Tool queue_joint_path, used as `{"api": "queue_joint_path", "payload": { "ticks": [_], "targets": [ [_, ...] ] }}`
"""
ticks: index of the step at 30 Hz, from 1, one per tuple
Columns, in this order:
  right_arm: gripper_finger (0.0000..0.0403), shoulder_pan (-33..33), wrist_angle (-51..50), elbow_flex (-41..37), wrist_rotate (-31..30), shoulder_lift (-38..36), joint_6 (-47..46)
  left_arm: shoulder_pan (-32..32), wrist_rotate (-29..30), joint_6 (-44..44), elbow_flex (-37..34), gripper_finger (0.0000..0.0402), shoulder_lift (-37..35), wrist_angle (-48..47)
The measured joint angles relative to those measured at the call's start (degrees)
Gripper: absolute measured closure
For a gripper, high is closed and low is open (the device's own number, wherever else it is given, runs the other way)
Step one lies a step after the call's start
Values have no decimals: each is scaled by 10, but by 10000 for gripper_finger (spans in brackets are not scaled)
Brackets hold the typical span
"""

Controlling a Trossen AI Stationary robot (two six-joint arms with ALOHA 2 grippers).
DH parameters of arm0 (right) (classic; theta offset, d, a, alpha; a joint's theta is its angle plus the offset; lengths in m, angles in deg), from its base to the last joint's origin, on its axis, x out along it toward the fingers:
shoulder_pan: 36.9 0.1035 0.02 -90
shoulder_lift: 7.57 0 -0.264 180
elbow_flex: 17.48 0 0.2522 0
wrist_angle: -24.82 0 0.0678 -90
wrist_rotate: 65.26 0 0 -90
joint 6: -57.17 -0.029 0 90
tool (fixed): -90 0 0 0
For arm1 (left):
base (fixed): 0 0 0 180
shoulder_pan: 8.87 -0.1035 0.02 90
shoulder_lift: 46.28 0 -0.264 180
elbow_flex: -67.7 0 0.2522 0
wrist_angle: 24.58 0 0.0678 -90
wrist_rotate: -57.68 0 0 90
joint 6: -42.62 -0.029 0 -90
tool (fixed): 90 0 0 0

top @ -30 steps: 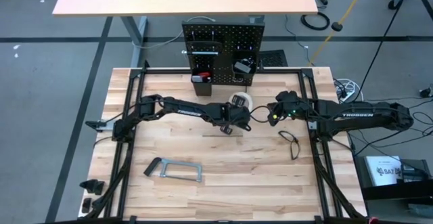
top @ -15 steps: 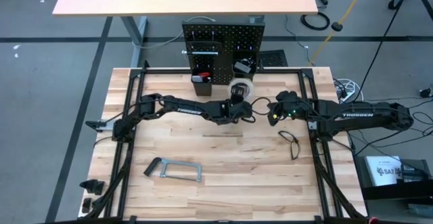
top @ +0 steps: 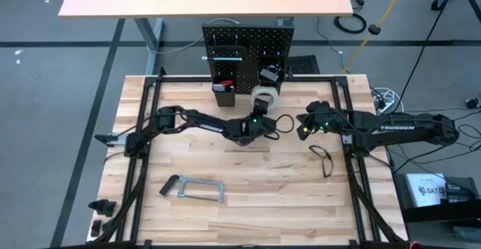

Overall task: Hang tools onto peg board
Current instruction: Hang the white tape on the black peg board

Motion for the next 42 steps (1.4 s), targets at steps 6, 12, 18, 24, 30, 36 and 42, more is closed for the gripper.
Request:
{"api": "queue_joint_path", "payload": {
  "ticks": [6,12,18,24,30,36,42],
  "targets": [
    [383,0,1,0,0,0,9,-2,-3,-93,-45,331,1,121],
    [383,0,9,0,0,0,11,-37,-7,-77,-46,331,1,121],
    [383,0,10,0,0,0,10,-61,-10,-78,-46,331,1,119],
    [383,0,10,0,0,0,10,-62,-27,-77,-46,331,1,119],
    [383,0,10,0,0,0,10,-63,-54,-77,-46,331,1,116],
    [383,0,11,0,0,0,9,-63,-75,-76,-46,331,1,111],
    [383,0,11,0,0,0,9,-63,-105,-75,-46,278,1,111]
  ]
}}
